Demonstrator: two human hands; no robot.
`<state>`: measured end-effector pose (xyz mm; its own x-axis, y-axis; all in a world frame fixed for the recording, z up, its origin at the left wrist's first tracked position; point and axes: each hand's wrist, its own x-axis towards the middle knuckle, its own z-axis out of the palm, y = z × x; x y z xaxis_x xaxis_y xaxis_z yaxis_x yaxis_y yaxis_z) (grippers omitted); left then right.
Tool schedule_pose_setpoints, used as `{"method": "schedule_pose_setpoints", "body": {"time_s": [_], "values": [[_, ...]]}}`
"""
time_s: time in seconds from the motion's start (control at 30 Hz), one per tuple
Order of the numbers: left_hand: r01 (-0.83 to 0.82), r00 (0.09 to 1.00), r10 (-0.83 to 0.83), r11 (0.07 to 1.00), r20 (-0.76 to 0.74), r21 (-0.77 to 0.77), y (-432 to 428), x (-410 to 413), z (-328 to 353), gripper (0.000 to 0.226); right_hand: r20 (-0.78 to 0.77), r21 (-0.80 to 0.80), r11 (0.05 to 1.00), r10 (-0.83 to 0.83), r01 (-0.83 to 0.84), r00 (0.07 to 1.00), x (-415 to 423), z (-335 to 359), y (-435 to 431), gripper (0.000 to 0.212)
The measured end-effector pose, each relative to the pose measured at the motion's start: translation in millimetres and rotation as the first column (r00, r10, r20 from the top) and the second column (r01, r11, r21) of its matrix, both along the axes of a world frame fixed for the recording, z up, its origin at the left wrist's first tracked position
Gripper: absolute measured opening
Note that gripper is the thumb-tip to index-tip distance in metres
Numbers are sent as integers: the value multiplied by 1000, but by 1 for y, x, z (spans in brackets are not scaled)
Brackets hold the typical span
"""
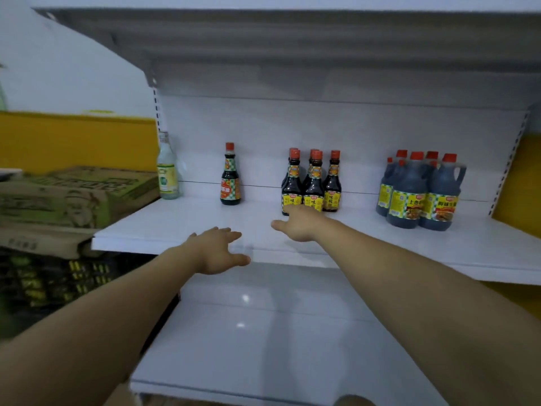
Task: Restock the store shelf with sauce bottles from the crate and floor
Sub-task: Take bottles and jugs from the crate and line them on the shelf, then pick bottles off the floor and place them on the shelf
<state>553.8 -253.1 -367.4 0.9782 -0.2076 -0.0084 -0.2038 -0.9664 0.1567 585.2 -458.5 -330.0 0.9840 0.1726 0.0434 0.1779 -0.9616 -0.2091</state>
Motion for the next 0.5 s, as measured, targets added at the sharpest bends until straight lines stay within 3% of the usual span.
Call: {"method": "schedule_pose_setpoints", "body": {"time_s": [0.17, 0.33, 0.5], "values": [[-140, 990, 140, 990, -26, 0, 53, -54, 5, 79, 40, 16, 983, 182, -183, 983, -24, 0, 60, 74], [-294, 954, 284, 950, -98, -108, 95, -110, 0, 76, 45, 39, 923, 381, -383, 923, -48, -11, 120, 72], [-463, 883, 454, 884, -119, -61, 131, -156, -16, 79, 14, 32, 848, 529, -529, 848, -72, -23, 171, 73]]}}
